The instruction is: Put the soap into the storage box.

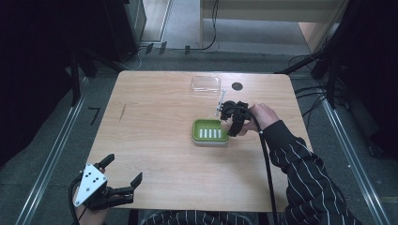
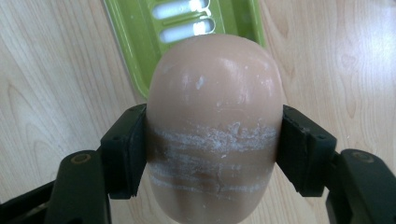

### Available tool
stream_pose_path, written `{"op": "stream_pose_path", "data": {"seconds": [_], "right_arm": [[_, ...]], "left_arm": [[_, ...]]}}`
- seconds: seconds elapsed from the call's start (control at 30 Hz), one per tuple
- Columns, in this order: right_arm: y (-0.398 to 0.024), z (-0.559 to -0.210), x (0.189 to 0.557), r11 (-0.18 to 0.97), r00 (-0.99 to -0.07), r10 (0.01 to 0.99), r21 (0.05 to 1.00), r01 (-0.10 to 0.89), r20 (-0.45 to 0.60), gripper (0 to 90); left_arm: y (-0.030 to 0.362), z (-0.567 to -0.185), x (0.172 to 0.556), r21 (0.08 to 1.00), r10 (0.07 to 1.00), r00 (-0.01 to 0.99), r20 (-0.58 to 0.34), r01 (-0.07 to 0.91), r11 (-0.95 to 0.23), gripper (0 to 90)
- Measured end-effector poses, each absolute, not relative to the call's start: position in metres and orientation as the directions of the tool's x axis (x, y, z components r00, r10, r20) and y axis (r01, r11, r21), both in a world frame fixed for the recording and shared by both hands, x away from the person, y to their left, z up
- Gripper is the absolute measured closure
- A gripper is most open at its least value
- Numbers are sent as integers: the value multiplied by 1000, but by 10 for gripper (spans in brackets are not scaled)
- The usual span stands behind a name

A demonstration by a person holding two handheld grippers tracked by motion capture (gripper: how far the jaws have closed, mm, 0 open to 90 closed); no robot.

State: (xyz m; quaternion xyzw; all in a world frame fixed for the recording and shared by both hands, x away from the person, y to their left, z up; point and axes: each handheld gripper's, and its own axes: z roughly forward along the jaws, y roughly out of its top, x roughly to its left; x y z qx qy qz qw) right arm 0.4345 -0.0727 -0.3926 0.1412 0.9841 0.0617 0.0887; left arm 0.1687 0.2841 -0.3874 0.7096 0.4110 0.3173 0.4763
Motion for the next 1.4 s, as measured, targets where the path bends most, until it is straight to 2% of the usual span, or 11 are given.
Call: {"op": "stream_pose_path", "data": {"seconds": [1.4], "right_arm": [[-30, -398, 443, 971, -966, 205, 156, 181, -157, 334]], "left_arm": [[288, -388, 161, 937, 899, 434, 60, 285, -200, 0]]}}
